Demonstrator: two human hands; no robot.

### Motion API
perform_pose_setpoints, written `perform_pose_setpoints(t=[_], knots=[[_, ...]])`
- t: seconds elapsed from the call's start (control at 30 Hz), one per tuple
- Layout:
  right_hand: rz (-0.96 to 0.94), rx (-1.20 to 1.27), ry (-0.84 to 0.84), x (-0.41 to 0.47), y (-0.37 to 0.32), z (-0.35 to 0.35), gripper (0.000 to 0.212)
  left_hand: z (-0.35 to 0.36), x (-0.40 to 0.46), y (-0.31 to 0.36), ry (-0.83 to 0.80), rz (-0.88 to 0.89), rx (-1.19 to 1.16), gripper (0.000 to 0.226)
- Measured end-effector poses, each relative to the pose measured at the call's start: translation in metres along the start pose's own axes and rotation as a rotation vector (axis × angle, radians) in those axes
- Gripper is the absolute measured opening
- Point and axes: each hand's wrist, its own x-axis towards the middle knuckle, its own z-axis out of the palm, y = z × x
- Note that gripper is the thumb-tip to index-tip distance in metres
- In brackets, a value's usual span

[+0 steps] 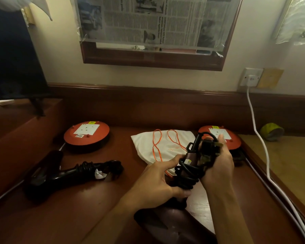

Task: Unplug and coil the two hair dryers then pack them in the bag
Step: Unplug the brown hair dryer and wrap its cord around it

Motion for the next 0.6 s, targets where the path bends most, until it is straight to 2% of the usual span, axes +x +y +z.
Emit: perform_pose_setpoints(t=[0.1, 0.17, 0.23, 0.3, 0.5, 0.6], knots=[[-0.143, -0.156, -0.095, 0.002, -0.009, -0.002, 0.043, -0.006, 0.009, -0.003, -0.024, -0.006, -0.025, 0.08], [-0.241, -0.368, -0.152, 0.004, -0.013, -0.005, 0.038, -0.009, 0.015, -0.006, -0.084, -0.016, -0.025, 0.083], [-0.258, -0.462, -0.174, 0.006, -0.013, -0.008, 0.03, -0.01, 0.018, -0.008, -0.133, -0.037, -0.033, 0.085], [-0.246, -0.45, -0.143, 0.009, -0.011, -0.013, 0.02, -0.011, 0.02, -0.009, -0.181, -0.047, -0.062, 0.086], [-0.095, -0.337, -0.182, 0.018, -0.024, -0.033, 0.043, -0.015, 0.028, -0.005, -0.309, -0.057, -0.117, 0.089], [-0.032, -0.268, -0.091, 0.015, -0.032, -0.046, 0.051, -0.013, 0.039, -0.006, -0.359, -0.107, -0.103, 0.089]])
